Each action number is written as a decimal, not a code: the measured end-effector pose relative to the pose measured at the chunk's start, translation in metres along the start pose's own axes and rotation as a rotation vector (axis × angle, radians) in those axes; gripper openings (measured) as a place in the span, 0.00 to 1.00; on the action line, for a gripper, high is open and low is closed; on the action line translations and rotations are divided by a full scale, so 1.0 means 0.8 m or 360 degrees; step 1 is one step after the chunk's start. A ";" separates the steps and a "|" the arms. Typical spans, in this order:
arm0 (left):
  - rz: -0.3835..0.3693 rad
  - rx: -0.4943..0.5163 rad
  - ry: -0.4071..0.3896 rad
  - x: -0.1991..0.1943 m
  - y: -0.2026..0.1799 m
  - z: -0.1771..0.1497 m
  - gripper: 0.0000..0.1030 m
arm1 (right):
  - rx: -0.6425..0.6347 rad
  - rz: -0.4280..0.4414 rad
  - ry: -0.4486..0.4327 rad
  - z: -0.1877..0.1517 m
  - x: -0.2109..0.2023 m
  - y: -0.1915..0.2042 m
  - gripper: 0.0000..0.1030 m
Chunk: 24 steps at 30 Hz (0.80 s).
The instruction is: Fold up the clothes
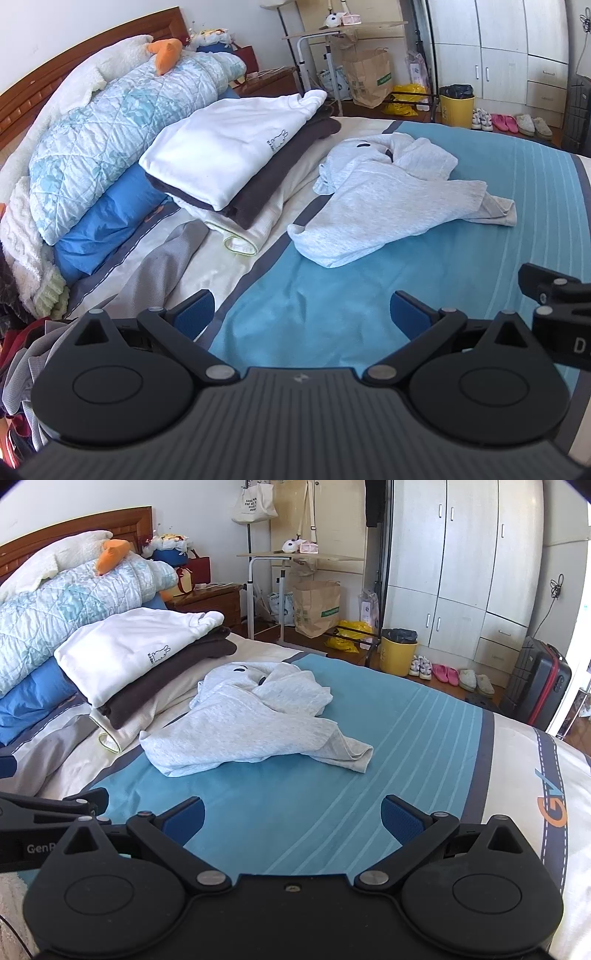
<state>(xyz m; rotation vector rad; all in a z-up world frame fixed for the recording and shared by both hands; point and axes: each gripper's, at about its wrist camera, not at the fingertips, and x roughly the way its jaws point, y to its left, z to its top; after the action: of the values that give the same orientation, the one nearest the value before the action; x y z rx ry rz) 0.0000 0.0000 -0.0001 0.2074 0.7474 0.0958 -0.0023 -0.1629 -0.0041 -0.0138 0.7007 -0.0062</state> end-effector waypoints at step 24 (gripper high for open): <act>-0.0113 0.0080 -0.0040 0.027 -0.008 -0.011 1.00 | -0.0022 -0.0048 0.0036 -0.005 0.015 -0.003 1.00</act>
<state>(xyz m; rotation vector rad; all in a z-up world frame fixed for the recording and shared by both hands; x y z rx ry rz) 0.0097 -0.0015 -0.0223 0.2293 0.7320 0.0066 0.0044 -0.1655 -0.0148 -0.0377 0.7228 -0.0301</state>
